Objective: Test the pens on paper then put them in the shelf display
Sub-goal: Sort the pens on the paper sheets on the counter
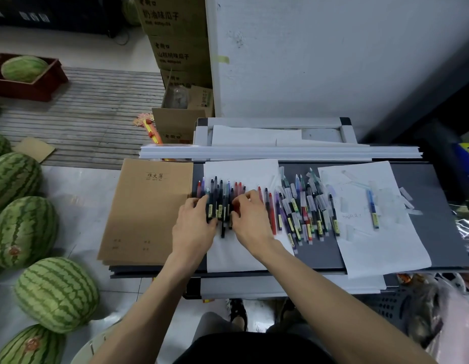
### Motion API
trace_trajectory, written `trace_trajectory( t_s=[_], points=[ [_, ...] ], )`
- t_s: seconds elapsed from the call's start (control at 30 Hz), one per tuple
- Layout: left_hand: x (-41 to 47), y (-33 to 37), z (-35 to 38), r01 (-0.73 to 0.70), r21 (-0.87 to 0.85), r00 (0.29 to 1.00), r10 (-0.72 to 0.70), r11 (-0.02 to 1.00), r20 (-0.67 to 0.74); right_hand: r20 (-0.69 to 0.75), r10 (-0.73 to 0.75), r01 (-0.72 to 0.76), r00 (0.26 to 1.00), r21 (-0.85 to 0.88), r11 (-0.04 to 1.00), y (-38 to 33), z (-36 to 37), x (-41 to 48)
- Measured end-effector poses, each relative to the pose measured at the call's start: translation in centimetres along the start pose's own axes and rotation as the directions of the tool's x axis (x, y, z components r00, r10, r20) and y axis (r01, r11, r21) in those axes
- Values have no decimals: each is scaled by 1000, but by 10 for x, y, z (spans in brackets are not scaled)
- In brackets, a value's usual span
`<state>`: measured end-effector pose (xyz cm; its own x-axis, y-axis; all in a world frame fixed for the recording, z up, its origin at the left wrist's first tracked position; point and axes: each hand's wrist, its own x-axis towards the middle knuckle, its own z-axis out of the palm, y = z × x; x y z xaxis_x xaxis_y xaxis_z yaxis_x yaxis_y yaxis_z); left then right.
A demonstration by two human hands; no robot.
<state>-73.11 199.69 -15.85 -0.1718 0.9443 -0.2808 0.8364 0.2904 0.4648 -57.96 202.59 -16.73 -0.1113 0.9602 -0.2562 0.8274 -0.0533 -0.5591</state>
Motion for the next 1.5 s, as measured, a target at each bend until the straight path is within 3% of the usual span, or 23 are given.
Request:
trace_trajectory(
  t_s=[0.27, 0.6, 0.83, 1.17, 1.5],
  points=[
    [-6, 3, -10, 2, 48, 1000, -3, 999, 27, 21, -88, 88, 996, 3, 996, -2, -6, -2],
    [-9, 31, -20, -163, 265, 983, 135, 950, 121, 44, -238, 241, 970, -283, 929, 30, -51, -38],
    [-12, 66, 1, -223, 155, 969, 203, 962, 138, -1, -144, 135, 990, -336, 932, 78, -85, -62],
    [-17, 124, 55, -216, 78, 961, 198, 973, 191, 150, -93, 132, 984, -281, 951, 103, -92, -63],
    [-20, 126, 82, -359, 254, 933, 342, 898, 108, 156, -87, 117, 984, -191, 975, 120, -98, -54]
  ],
)
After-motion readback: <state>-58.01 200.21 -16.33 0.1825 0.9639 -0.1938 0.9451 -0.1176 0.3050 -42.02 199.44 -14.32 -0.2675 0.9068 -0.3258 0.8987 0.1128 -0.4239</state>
